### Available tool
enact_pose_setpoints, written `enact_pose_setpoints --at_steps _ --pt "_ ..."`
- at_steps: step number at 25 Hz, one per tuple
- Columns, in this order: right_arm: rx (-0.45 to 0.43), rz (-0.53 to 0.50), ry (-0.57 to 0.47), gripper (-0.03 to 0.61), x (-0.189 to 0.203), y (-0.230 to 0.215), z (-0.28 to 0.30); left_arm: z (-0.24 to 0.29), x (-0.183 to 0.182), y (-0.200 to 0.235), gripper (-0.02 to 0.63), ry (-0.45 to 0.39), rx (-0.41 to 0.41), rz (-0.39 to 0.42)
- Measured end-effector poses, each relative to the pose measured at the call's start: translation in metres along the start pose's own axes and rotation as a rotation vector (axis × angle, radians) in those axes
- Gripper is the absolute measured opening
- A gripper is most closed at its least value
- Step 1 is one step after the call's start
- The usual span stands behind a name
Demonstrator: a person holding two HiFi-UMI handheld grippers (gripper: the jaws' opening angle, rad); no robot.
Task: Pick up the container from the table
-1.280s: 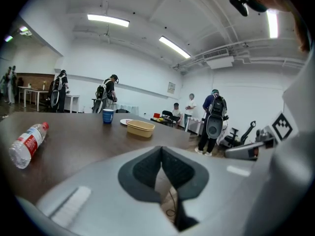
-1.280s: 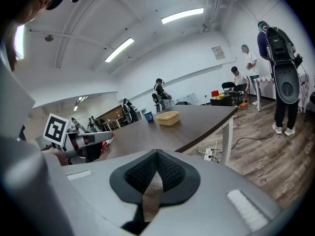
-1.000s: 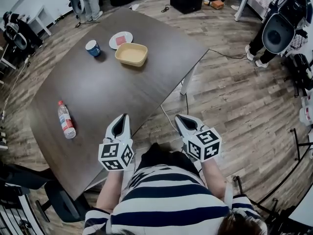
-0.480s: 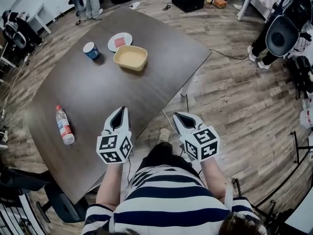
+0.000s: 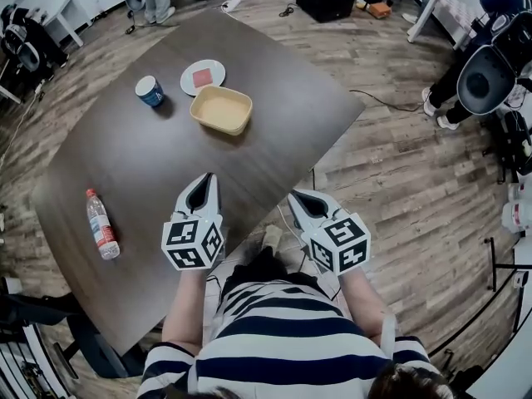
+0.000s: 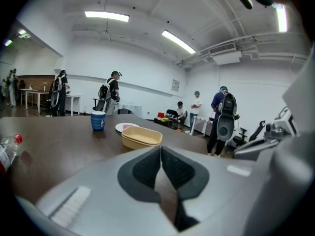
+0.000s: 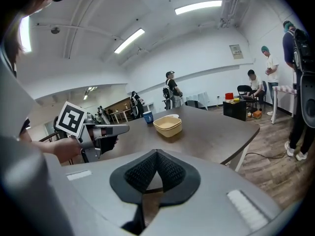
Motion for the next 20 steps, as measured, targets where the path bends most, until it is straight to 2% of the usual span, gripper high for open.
enact_pose_setpoints --at_steps 12,20 --pt "-0.024 -0.029 0.042 -0.002 -0.041 -0.031 0.04 0.055 -0.037 0.02 0.0 0.015 0.013 -0.007" --pt "-0.037 -0.029 0.097 -0.002 -0.05 -0.045 0.068 0.098 -0.058 0.017 0.0 0.06 0.068 0.047"
Point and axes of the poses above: the fingertips, and each gripper's own axes: z forward along the fingers, y to its left, x out of its underside, the point moved 7 cm from there along -z, backward along the fingers, and after that the axes turned 14 degrees about y, right-handed, at the moved point
